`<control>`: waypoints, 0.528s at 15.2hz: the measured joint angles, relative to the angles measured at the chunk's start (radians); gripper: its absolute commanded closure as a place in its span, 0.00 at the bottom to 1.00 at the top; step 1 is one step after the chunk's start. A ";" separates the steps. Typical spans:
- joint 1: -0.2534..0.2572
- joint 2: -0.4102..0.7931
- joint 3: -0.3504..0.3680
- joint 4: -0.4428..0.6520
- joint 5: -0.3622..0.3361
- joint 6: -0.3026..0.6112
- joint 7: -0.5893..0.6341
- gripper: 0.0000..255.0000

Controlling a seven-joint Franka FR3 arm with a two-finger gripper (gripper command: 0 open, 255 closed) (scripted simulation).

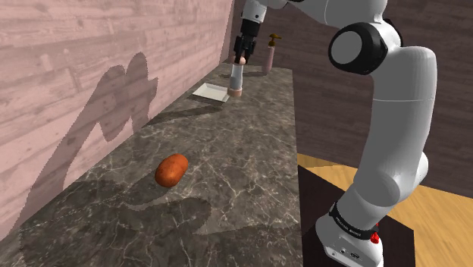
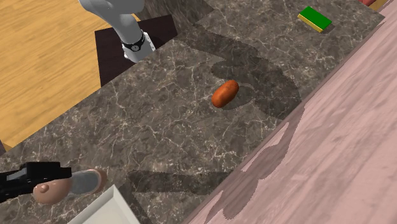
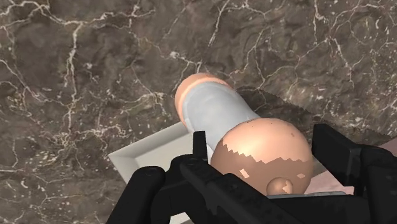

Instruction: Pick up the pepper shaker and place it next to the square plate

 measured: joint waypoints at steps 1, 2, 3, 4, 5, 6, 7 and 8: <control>0.000 -0.005 0.000 -0.020 0.000 0.015 -0.003 1.00; 0.001 -0.012 -0.001 -0.043 0.000 0.030 -0.006 1.00; 0.001 -0.014 -0.001 -0.060 0.000 0.045 -0.008 1.00; 0.001 -0.017 -0.001 -0.077 0.000 0.059 -0.011 1.00; 0.001 -0.023 -0.002 -0.100 0.000 0.075 -0.015 1.00; 0.002 -0.029 -0.002 -0.123 0.000 0.093 -0.017 1.00; 0.003 -0.034 -0.002 -0.144 0.000 0.109 -0.019 1.00; 0.004 -0.040 -0.001 -0.171 0.000 0.128 -0.021 1.00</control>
